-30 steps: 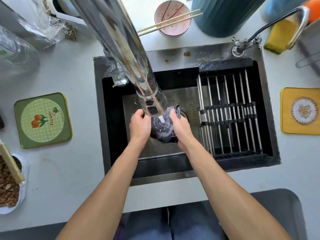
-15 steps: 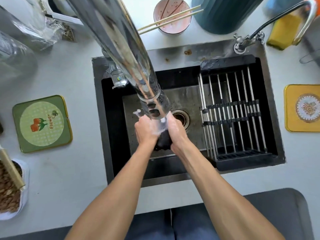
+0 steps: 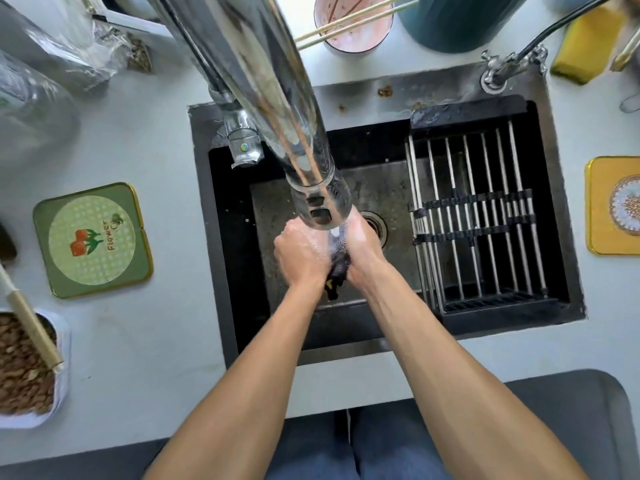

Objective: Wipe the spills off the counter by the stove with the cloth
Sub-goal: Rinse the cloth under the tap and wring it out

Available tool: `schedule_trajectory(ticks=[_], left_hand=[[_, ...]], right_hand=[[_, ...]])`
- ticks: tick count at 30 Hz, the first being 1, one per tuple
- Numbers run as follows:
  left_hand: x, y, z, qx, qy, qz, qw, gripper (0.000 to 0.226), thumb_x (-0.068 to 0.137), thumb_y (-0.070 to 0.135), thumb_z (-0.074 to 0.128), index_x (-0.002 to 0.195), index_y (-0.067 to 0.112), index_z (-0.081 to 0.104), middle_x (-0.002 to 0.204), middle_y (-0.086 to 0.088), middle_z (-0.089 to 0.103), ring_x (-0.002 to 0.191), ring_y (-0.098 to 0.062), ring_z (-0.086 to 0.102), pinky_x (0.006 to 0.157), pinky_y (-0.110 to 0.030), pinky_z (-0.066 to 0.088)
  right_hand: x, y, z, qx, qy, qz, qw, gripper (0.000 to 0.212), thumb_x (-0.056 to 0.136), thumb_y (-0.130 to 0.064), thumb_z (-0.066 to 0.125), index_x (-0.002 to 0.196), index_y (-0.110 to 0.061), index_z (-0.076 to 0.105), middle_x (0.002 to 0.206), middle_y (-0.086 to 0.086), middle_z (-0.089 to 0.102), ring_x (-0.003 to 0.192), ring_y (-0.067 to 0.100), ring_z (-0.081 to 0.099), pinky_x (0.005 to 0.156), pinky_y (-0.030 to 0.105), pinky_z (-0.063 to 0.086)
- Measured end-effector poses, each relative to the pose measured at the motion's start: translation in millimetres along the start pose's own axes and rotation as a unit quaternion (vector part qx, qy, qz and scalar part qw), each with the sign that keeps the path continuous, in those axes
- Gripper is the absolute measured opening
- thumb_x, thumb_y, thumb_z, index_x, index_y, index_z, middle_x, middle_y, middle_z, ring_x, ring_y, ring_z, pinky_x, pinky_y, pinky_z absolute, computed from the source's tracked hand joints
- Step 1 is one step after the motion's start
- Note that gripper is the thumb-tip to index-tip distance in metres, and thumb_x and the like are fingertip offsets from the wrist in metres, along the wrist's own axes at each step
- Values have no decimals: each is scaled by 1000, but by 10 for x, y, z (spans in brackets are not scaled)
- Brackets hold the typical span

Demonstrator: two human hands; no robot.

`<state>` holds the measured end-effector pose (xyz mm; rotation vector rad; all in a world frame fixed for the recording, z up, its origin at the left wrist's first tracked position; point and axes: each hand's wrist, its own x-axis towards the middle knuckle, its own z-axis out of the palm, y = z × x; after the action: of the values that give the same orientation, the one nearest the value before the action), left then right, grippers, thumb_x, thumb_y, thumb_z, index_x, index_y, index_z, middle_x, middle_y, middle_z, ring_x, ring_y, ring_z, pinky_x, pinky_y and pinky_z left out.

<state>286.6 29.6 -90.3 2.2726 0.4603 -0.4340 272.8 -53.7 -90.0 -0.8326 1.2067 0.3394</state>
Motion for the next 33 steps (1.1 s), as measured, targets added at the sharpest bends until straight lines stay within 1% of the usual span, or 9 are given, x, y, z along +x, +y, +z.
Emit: schedule_trajectory(ticks=[4, 7, 10, 18, 22, 25, 28, 30, 33], left_hand=[[-353, 167, 123, 10, -27, 66, 997, 60, 89, 71, 48, 79, 18, 75, 60, 1, 65, 64, -29, 66, 58, -25, 44], [-210, 181, 114, -15, -17, 17, 1000, 67, 68, 78, 48, 80, 18, 76, 62, 6, 66, 69, -25, 66, 53, -12, 38], [32, 75, 2, -55, -12, -12, 998, 69, 61, 68, 56, 95, 15, 81, 97, -9, 82, 96, -33, 76, 76, -33, 55], [-361, 295, 84, -40, -16, 51, 998, 63, 82, 80, 44, 74, 24, 73, 65, 6, 72, 57, -5, 64, 56, -16, 37], [-52, 110, 2, -37, -41, -30, 998, 55, 74, 67, 54, 78, 15, 72, 76, -2, 74, 77, -28, 72, 63, -28, 52], [-52, -61, -58, -25, -33, 1, 999, 60, 80, 64, 48, 88, 13, 77, 79, -4, 71, 75, -28, 61, 66, -29, 35], [-315, 24, -25, -51, -24, 54, 997, 46, 96, 53, 48, 87, 17, 74, 72, -1, 73, 73, -22, 70, 63, -28, 34], [-432, 136, 105, -10, -36, 122, 992, 41, 102, 55, 52, 87, 22, 71, 69, 0, 73, 66, -15, 68, 63, -27, 40], [-277, 179, 202, 50, -56, 50, 996, 40, 101, 55, 55, 84, 21, 65, 80, -7, 71, 80, -23, 71, 70, -30, 49]], right_hand=[[-2, 18, -194, -20, 25, -5, 999, 33, 110, -43, 48, 95, -21, 66, 79, -3, 73, 64, 12, 71, 56, 26, 55], [-72, 78, -105, -58, -6, -12, 998, 28, 108, -37, 52, 95, -20, 69, 90, 1, 73, 85, 20, 74, 69, 32, 56], [-124, 12, 35, -42, -4, -2, 999, 46, 103, -41, 62, 67, -17, 75, 66, 0, 74, 54, 17, 71, 48, 26, 51], [-101, -67, -1, -47, -1, -57, 997, 62, 114, -31, 32, 55, -19, 50, 49, -6, 53, 42, 7, 53, 49, 18, 45], [-108, 139, -55, -49, -17, -17, 999, 44, 103, -45, 56, 75, -15, 71, 68, 2, 69, 55, 17, 64, 55, 28, 49], [-71, 66, -109, -60, -10, -55, 997, 44, 104, -48, 56, 92, -13, 80, 86, 7, 81, 71, 21, 76, 63, 31, 58], [-33, 41, -130, 1, 2, -49, 999, 48, 107, -48, 50, 103, -8, 77, 82, 4, 80, 67, 14, 76, 56, 24, 59], [-77, 115, -98, -39, 7, -63, 997, 36, 111, -31, 41, 101, -9, 66, 81, 0, 70, 71, 9, 72, 71, 21, 61], [-148, 187, -65, -68, -21, -28, 997, 34, 111, -36, 45, 96, -12, 63, 73, 0, 68, 71, 15, 69, 74, 28, 57]])
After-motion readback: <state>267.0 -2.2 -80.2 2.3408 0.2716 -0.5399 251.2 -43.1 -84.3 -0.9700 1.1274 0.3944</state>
